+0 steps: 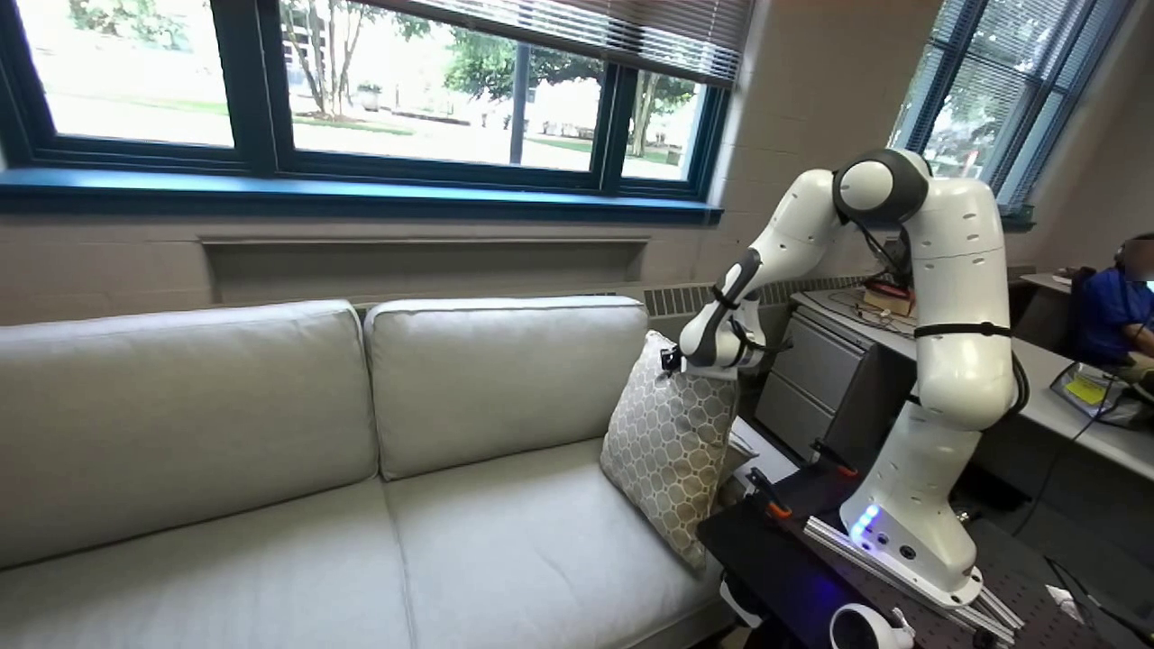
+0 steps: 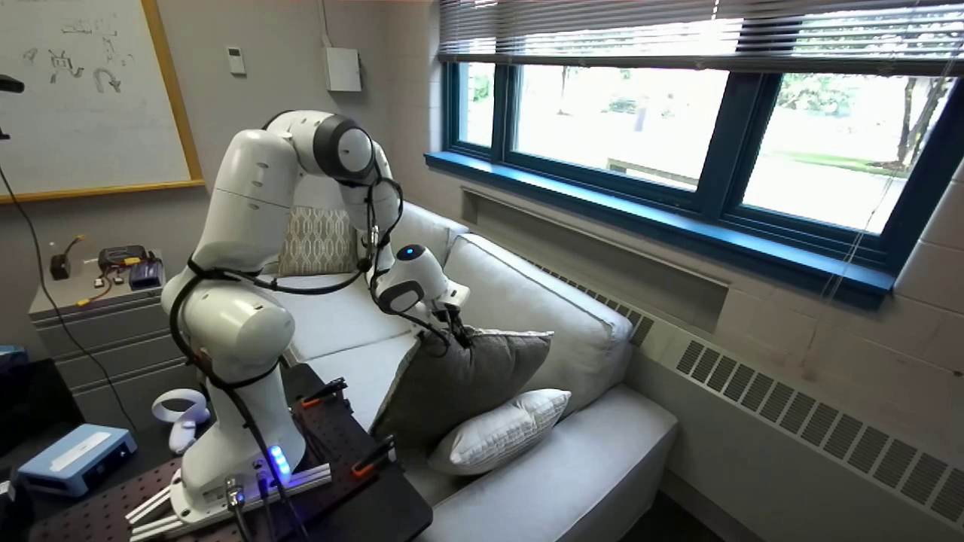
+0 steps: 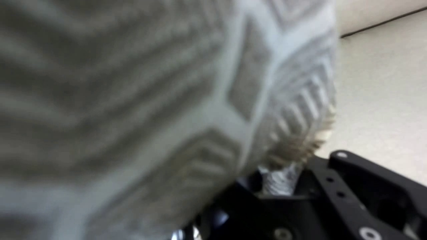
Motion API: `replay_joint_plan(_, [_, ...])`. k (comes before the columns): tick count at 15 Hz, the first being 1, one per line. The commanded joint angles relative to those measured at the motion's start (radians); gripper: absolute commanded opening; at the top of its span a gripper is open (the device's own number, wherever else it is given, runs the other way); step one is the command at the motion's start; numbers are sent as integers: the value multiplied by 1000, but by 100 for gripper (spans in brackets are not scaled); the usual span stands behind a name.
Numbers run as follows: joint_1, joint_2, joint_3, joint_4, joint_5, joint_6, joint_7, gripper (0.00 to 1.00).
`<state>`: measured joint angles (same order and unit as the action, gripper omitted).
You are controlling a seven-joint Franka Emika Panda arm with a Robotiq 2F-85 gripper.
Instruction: Pick up the two pillows and move them to the right side of the couch
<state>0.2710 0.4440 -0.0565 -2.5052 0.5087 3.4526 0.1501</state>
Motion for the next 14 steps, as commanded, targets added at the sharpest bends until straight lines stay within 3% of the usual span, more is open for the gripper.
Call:
replay_joint_plan(1, [-141,64,127,43,-145,0,135,1])
replay_joint_plan(5, [-381,71,283,41,-330,0,252,2])
replay_joint_plan(9, [-621,108,405,39,-448,7,267,2])
replay_joint_plan(10, [-677,120,426,37,-476,7,263,27])
replay_joint_plan(12, [-763,142,442,34,-521,7,246,31])
replay_joint_plan(14, [-834,164,443,33,-561,7,230,46])
